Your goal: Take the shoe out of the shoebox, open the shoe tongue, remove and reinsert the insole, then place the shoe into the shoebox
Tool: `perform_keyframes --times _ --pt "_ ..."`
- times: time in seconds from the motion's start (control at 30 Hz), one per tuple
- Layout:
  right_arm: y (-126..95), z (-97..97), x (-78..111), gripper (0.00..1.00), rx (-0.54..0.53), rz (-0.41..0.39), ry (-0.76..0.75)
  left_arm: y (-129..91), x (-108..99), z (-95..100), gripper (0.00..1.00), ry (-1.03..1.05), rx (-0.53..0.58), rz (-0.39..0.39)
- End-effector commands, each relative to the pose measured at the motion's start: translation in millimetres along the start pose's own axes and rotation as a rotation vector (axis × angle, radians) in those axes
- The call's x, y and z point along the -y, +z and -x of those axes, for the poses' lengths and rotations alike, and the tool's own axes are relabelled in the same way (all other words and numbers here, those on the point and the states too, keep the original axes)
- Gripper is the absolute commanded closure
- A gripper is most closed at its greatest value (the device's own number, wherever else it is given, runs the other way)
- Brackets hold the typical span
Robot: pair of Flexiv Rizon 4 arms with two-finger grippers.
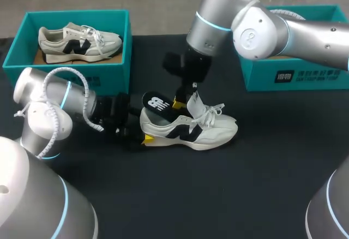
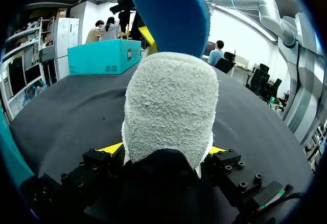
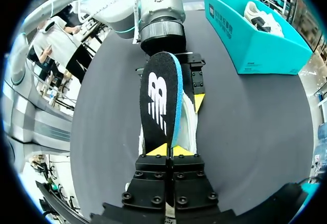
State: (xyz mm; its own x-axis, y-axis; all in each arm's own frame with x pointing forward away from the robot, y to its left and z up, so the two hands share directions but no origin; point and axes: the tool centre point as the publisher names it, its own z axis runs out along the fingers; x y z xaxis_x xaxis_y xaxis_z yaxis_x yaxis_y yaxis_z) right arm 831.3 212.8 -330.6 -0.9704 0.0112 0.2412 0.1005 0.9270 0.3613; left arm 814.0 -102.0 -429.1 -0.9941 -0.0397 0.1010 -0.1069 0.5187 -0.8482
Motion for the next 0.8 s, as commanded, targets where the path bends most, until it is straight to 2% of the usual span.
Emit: perform_keyframes --times 0.03,0.53,0.8 --pt "3.8 4.7 -5.8 1.00 -0.036 0.028 -0.012 1.6 -2.1 -0.7 1.00 0.000 0.001 -0.001" --pt "10.4 2.1 -6.1 1.00 -0.060 0.033 0.000 1.6 -2.1 -0.7 1.00 0.000 0.001 -0.001" --pt "16.2 4.1 -9.9 1.00 -0.109 0.097 -0.017 1.6 -2.1 -0.7 1.00 0.000 0.001 -0.001"
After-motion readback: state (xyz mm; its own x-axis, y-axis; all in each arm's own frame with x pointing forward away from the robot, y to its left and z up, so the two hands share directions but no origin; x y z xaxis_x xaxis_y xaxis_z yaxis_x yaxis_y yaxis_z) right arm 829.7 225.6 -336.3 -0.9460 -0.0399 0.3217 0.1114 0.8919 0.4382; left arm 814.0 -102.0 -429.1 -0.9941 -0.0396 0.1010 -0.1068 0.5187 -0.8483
